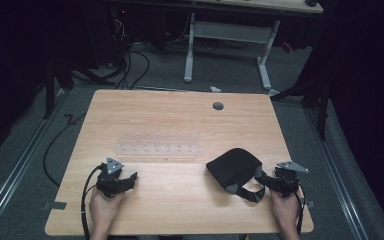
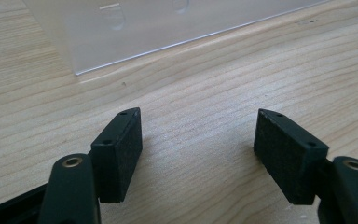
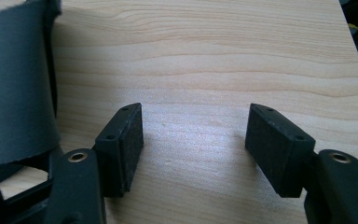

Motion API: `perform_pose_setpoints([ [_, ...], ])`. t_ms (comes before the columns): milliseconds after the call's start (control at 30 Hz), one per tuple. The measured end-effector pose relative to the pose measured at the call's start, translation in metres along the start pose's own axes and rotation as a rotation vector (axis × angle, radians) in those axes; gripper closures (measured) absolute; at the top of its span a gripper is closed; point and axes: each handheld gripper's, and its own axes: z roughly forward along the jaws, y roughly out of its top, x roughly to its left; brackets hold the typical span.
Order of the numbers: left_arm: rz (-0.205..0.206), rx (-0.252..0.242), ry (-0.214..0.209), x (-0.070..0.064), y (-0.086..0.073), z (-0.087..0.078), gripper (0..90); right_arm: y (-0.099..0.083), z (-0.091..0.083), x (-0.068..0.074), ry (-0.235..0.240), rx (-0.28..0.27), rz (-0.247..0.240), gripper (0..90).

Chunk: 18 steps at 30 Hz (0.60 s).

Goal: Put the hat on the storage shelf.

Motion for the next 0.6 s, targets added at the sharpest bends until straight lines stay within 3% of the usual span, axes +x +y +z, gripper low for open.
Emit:
perform_pose_setpoints([
  [600,0.0,0.002,-0.001,-0.0001,0.0,0.0,32.4,0.0002,-0.0003,-0.0007,0.004,-0.001,0.01,38.5],
])
